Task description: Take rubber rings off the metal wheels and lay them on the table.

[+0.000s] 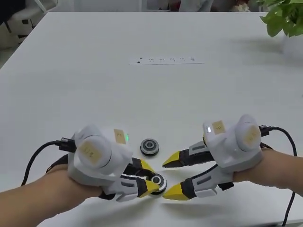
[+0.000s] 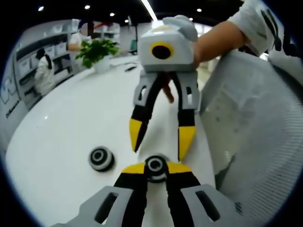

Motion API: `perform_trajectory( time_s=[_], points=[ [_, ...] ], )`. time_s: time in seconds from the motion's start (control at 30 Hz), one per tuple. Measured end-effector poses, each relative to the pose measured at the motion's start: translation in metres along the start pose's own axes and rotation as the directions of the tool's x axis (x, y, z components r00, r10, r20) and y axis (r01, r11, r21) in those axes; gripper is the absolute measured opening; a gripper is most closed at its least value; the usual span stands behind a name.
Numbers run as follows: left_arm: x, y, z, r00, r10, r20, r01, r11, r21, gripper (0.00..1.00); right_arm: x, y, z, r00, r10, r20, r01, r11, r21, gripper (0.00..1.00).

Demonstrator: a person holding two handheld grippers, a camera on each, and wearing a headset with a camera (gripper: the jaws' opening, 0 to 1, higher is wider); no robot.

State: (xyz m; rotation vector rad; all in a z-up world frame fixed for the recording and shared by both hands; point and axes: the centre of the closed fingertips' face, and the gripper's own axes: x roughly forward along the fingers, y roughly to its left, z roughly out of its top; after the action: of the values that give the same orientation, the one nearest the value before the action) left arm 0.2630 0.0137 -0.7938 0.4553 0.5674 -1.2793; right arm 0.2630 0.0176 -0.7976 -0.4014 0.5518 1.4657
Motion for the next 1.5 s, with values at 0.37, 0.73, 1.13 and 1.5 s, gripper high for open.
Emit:
perform_trajectory(
  time_s=[0.37,0.73,1.13,1.5],
  points=[
    [0.000,0.001,0.000,0.9997,0.021,0.008,-0.021,0.999,0.025,0.14,0.005,0.000,-0.001,0.9999,-0.007,0.010,0.007,1.000,0.028,0.31],
    [0.001,0.002,0.000,0.9996,0.026,0.015,-0.026,0.999,0.023,0.14,0.012,0.001,-0.001,0.9996,-0.015,0.024,0.014,0.998,0.065,0.26],
    [0.001,0.002,0.000,0.9993,0.033,0.016,-0.033,0.999,0.024,0.13,0.008,0.000,-0.005,0.9999,-0.012,0.013,0.011,0.998,0.068,0.23],
    [0.001,0.001,-0.001,0.9990,0.039,0.021,-0.040,0.999,0.027,0.13,0.005,0.000,-0.008,0.9998,-0.016,-0.008,0.017,0.999,0.050,0.19]
  ],
)
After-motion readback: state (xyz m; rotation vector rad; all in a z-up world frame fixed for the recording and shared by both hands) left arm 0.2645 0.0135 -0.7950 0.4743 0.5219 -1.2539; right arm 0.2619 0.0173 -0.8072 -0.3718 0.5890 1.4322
